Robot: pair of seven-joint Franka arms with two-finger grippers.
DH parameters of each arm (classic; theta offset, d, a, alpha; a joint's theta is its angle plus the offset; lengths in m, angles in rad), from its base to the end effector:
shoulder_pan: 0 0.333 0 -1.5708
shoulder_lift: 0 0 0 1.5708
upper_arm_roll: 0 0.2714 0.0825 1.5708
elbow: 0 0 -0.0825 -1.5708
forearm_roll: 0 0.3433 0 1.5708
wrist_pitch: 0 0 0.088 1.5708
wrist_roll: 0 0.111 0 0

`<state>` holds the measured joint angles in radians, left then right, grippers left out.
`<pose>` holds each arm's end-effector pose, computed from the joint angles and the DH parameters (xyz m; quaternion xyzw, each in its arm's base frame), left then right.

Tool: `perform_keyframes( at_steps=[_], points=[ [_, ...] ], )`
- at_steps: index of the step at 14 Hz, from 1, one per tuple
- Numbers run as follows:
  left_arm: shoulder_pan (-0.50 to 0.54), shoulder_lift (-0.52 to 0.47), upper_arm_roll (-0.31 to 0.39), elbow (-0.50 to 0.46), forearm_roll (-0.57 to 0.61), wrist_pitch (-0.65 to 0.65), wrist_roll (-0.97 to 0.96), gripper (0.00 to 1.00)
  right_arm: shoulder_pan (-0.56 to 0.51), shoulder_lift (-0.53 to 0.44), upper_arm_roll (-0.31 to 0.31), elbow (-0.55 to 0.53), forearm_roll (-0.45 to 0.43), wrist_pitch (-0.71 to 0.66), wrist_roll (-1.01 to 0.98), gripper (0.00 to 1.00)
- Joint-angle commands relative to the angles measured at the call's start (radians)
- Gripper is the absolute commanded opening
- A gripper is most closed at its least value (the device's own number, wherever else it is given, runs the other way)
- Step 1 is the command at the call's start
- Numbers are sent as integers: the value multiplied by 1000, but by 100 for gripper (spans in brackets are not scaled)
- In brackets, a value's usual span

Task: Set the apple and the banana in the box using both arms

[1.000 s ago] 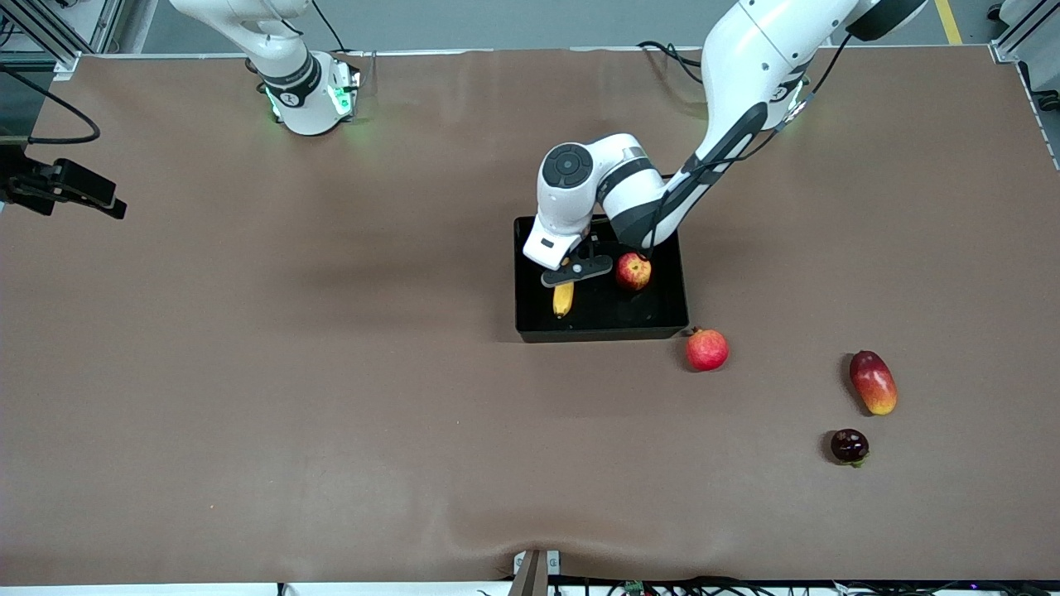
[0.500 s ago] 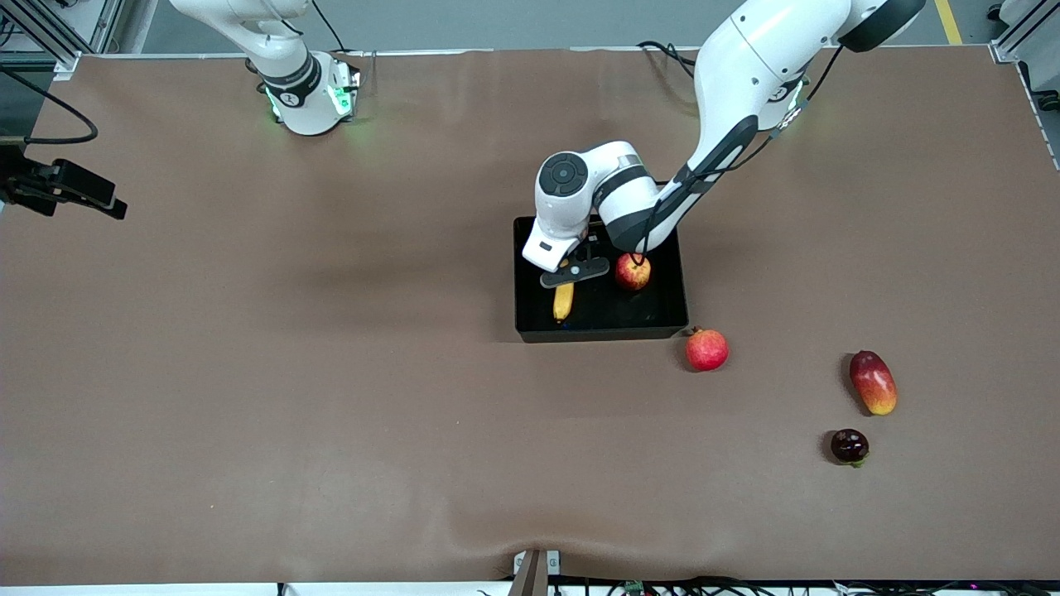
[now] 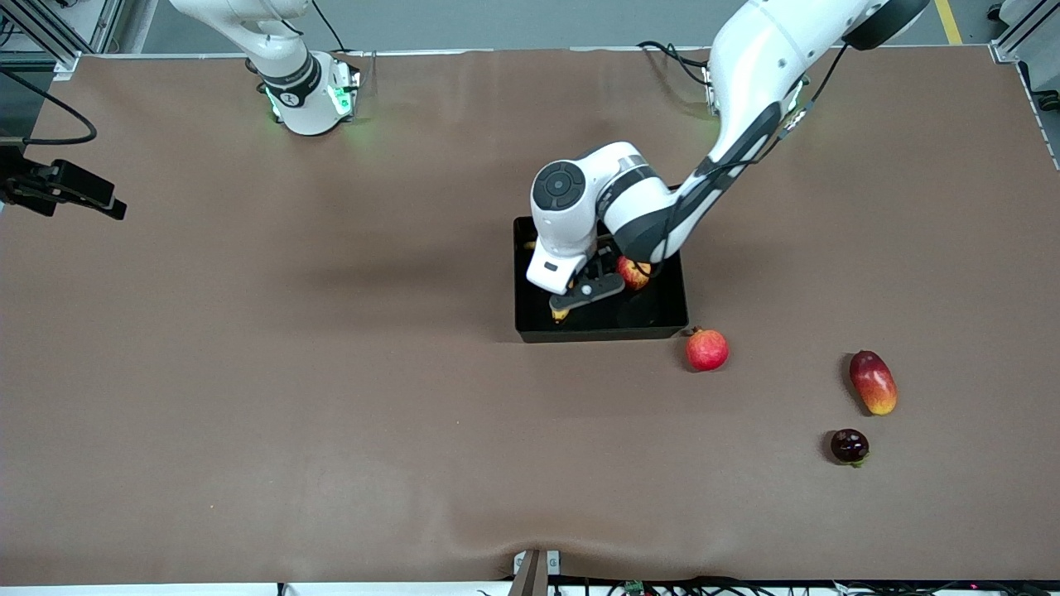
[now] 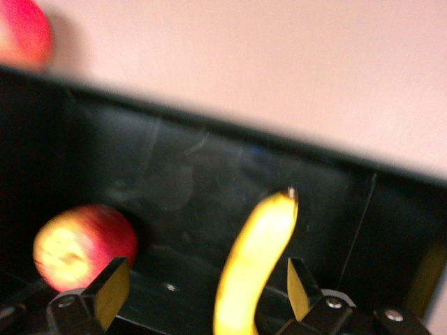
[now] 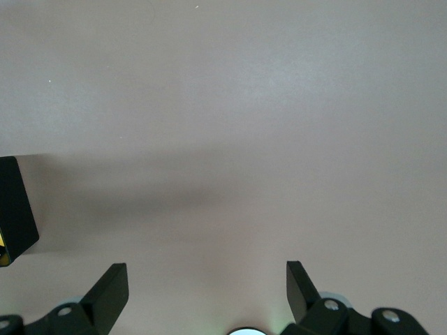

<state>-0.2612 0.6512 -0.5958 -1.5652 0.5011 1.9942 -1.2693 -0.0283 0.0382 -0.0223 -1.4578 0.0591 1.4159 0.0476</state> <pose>0.4663 -0.4182 0.2839 -0.9894 -0.1294 -0.0181 0.0627 0.5075 -0.0182 0.5915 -0.9977 0.0456 0.0400 0.0290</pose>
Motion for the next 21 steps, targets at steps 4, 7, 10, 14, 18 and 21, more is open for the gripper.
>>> perform_keyframes(
  at_steps=[4, 7, 10, 14, 18, 21],
  points=[
    [224, -45, -10, 126, -28, -124, 432, 100, -56, 11, 4, 8, 97, 29, 3, 100],
    [379, -99, -10, 165, -189, -167, 736, 100, -51, 9, 4, 10, 87, 32, 3, 100],
    [456, -185, -6, 165, -208, -254, 838, 100, -53, 12, 4, 5, 61, 43, 8, 100],
    [516, -278, -2, 165, -202, -320, 843, 100, -19, 11, 10, 7, -42, 75, 8, 100],
    [530, -361, -2, 168, -207, -370, 846, 100, -2, 11, 10, 4, -65, 58, 9, 100],
    [534, -435, -1, 166, -216, -397, 849, 100, 2, 9, 12, 2, -61, 45, 12, 100]
  ],
)
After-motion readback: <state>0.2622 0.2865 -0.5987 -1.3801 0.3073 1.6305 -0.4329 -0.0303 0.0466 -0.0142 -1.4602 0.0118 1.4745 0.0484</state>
